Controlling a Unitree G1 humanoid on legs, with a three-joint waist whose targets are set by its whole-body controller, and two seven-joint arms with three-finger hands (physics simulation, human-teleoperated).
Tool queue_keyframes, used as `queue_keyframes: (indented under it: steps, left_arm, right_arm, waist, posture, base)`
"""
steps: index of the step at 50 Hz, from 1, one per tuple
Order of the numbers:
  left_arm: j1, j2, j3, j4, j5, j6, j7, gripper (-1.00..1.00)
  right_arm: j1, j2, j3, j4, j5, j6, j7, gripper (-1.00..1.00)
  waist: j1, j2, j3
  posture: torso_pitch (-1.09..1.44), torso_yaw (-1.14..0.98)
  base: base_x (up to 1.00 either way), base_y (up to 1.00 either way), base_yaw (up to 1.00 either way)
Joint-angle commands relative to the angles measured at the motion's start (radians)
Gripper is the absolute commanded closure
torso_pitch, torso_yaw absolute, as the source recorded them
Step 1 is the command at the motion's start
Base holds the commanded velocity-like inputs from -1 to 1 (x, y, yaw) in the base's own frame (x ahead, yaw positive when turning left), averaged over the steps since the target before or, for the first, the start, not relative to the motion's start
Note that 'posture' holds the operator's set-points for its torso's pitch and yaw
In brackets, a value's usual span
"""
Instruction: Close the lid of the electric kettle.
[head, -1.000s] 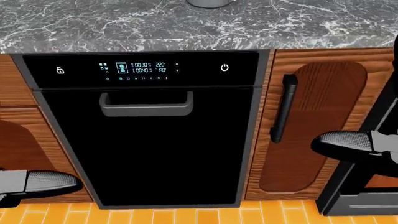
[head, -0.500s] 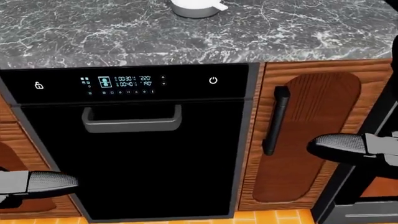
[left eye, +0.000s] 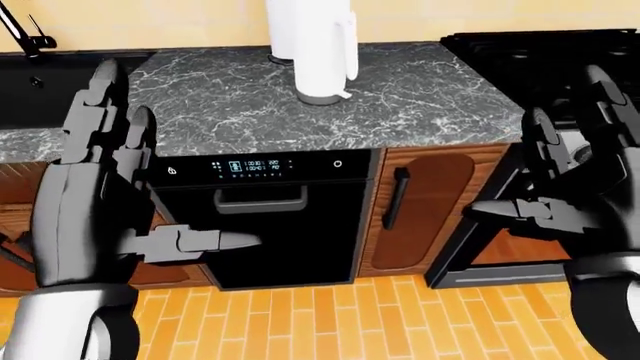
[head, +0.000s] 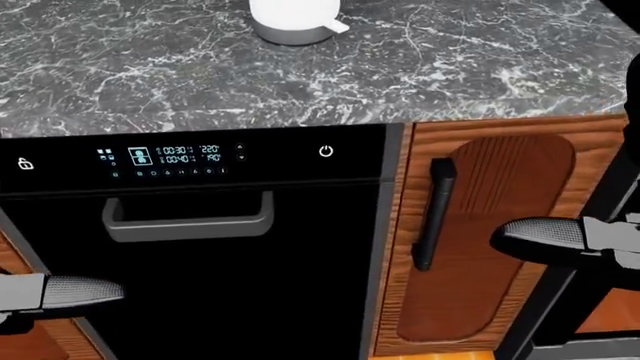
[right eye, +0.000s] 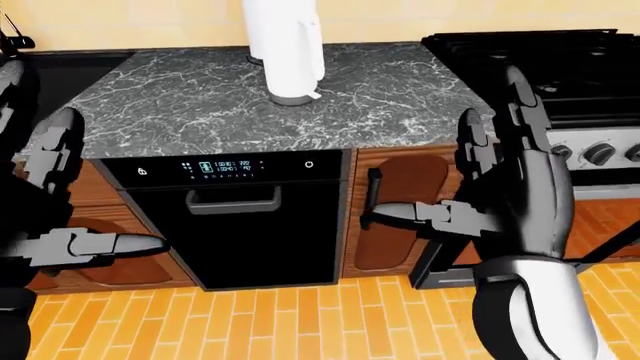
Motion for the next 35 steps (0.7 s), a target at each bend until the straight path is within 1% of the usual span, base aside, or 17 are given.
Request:
queue_keyframes:
  steps: [1,7,9,10,11,12,13,15,19,21,23,24,25,27,29,33,35]
  left_arm:
    - [-0.012,0.016,0.047,-0.006,0.026,-0.031,0.007,-1.00]
    - [-0.009,0.018,0.040,-0.006,0.028,-0.037,0.010,-1.00]
    - [-0.009,0.017,0.039,-0.006,0.031,-0.038,0.009,-1.00]
    - [-0.010,0.015,0.038,-0.006,0.031,-0.035,0.009,-1.00]
    - [-0.011,0.013,0.038,-0.006,0.034,-0.033,0.007,-1.00]
    - [-0.011,0.009,0.038,-0.006,0.037,-0.031,0.004,-1.00]
    - [-0.012,0.003,0.037,-0.006,0.042,-0.027,0.001,-1.00]
    - [-0.016,-0.002,0.035,-0.006,0.046,-0.021,-0.001,-1.00]
    - [-0.021,-0.002,0.036,-0.006,0.040,-0.018,0.001,-1.00]
    - [-0.022,-0.001,0.034,-0.006,0.039,-0.018,0.002,-1.00]
    - [-0.019,-0.003,0.036,-0.006,0.040,-0.021,0.000,-1.00]
    - [-0.020,0.000,0.034,-0.006,0.041,-0.021,0.003,-1.00]
    - [-0.018,0.001,0.034,-0.006,0.042,-0.024,0.002,-1.00]
    - [-0.011,0.001,0.042,-0.006,0.040,-0.027,-0.001,-1.00]
    - [-0.017,0.004,0.038,-0.006,0.036,-0.025,0.004,-1.00]
    - [-0.016,0.002,0.038,-0.006,0.037,-0.025,0.003,-1.00]
    - [-0.020,0.001,0.035,-0.006,0.034,-0.023,0.005,-1.00]
  right_arm:
    - [-0.025,-0.010,-0.006,-0.029,0.000,-0.032,0.007,-1.00]
    - [-0.019,-0.002,-0.001,-0.029,-0.019,-0.035,0.022,-1.00]
    - [-0.020,0.000,-0.002,-0.029,-0.021,-0.033,0.025,-1.00]
    - [-0.021,0.002,-0.004,-0.029,-0.022,-0.030,0.026,-1.00]
    - [-0.023,0.004,-0.005,-0.029,-0.023,-0.027,0.027,-1.00]
    - [-0.025,0.006,-0.005,-0.029,-0.024,-0.025,0.028,-1.00]
    - [-0.026,0.009,-0.003,-0.029,-0.030,-0.023,0.031,-1.00]
    - [-0.029,0.011,-0.001,-0.029,-0.037,-0.022,0.034,-1.00]
    - [-0.031,0.014,-0.004,-0.029,-0.038,-0.016,0.037,-1.00]
    - [-0.032,0.018,-0.003,-0.029,-0.044,-0.013,0.040,-1.00]
    - [-0.032,0.022,-0.003,-0.029,-0.049,-0.011,0.045,-1.00]
    - [-0.034,0.020,-0.005,-0.029,-0.045,-0.010,0.043,-1.00]
    - [-0.030,0.019,-0.003,-0.029,-0.045,-0.013,0.041,-1.00]
    - [-0.029,0.017,-0.002,-0.029,-0.043,-0.015,0.039,-1.00]
    - [-0.029,0.014,-0.003,-0.029,-0.039,-0.016,0.036,-1.00]
    - [-0.030,0.015,-0.004,-0.029,-0.039,-0.015,0.036,-1.00]
    - [-0.032,0.013,-0.007,-0.029,-0.033,-0.013,0.032,-1.00]
  waist:
    - [0.004,-0.001,-0.017]
    - [0.000,0.054,0.000]
    - [-0.005,0.096,-0.009]
    - [-0.005,0.131,-0.020]
    - [0.008,0.095,-0.014]
    - [0.006,0.110,-0.009]
    - [0.009,0.109,-0.010]
    - [0.015,0.094,-0.017]
    - [0.019,0.056,-0.007]
    - [0.022,0.023,-0.009]
    - [0.019,-0.043,-0.032]
    - [0.009,0.007,-0.018]
    - [0.013,-0.012,-0.015]
    - [0.004,-0.001,-0.020]
    - [0.004,0.014,-0.012]
    - [0.000,0.058,-0.002]
    - [-0.006,0.102,-0.010]
  posture:
    - [0.00,0.00]
    - [0.00,0.00]
    - [0.00,0.00]
    - [0.00,0.00]
    - [0.00,0.00]
    - [0.00,0.00]
    - [0.00,0.00]
    - [0.00,0.00]
    - [0.00,0.00]
    - [0.00,0.00]
    - [0.00,0.00]
    - [0.00,0.00]
    - [0.00,0.00]
    - [0.00,0.00]
    - [0.00,0.00]
    - [0.00,0.00]
    - [0.00,0.00]
  base:
    - [0.13,-0.04,0.00]
    - [0.14,-0.03,0.00]
    - [0.14,-0.04,0.00]
    - [0.15,-0.03,0.00]
    - [0.15,-0.04,0.00]
    - [0.13,-0.03,0.00]
    - [0.15,-0.04,0.00]
    - [0.14,-0.04,0.00]
    - [0.14,-0.03,0.00]
    - [0.14,-0.03,0.00]
    - [0.14,-0.04,0.00]
    - [0.15,-0.03,0.00]
    - [0.14,-0.03,0.00]
    - [0.14,-0.03,0.00]
    - [0.14,-0.04,0.00]
    - [0.14,-0.03,0.00]
    - [0.14,-0.04,0.00]
